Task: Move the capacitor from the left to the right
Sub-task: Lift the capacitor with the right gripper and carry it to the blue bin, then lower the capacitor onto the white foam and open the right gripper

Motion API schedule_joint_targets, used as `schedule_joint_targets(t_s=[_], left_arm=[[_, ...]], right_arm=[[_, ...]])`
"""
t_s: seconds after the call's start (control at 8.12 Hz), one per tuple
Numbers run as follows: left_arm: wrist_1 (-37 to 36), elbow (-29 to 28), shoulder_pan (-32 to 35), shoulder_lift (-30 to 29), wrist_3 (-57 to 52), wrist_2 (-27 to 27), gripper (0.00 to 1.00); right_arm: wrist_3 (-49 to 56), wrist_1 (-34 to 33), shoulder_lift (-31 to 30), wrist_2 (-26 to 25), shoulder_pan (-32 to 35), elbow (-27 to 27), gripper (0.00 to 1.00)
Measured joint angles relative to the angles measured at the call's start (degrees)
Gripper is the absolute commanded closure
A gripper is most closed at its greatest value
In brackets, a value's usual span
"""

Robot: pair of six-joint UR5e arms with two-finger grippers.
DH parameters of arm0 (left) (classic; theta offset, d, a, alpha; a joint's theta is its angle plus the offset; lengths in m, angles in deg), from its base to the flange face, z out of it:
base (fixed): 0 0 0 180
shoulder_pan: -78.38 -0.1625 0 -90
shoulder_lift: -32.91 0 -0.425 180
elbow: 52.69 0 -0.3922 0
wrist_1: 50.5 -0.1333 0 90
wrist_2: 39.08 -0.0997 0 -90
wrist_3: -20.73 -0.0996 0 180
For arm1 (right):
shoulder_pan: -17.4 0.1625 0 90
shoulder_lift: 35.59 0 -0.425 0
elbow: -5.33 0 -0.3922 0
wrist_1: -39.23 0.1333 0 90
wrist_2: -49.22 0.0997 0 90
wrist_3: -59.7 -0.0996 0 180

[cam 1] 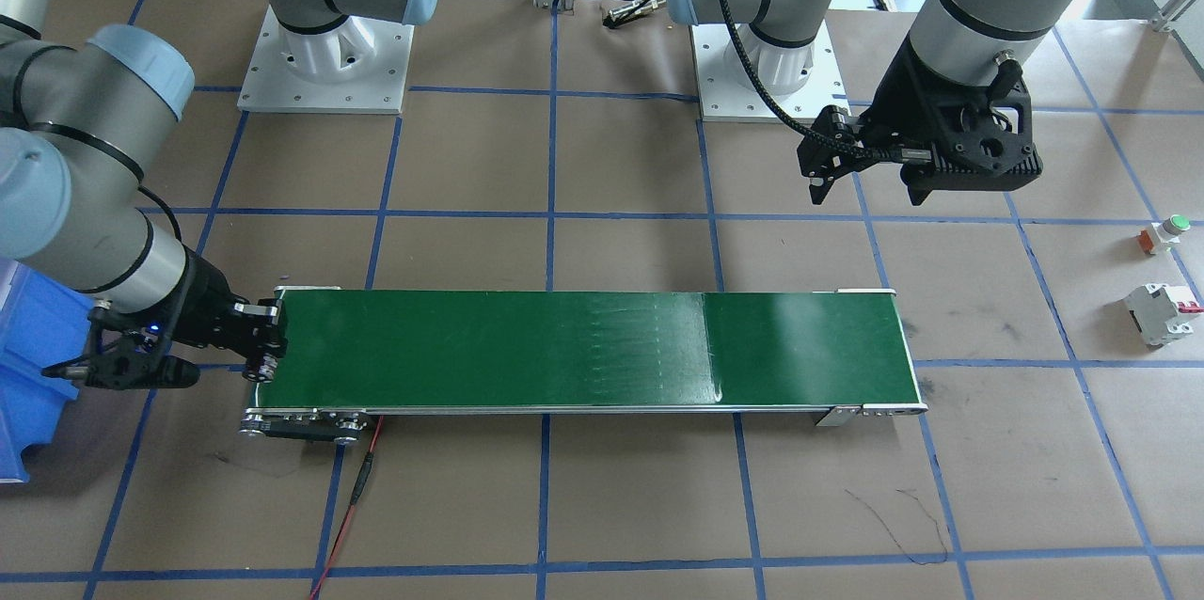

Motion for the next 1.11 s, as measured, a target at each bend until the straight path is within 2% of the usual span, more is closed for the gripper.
schedule_joint_targets(t_s=[0.37,0.74,1.11], left_arm=[[0.00,-0.07,0.00,0.00,0.01,0.04,0.00],[0.00,-0.09,0.00,0.00,0.00,0.09,0.00],[0.00,-0.09,0.00,0.00,-0.01,0.09,0.00]], right_arm=[[4.78,2.84,-3.91,-11.35,-3.48,-1.73,1.00],[18.54,2.50,-4.45,-15.18,-14.86,-1.91,1.00],[25.55,1.88,-4.02,-19.47,-22.25,-1.95,1.00]])
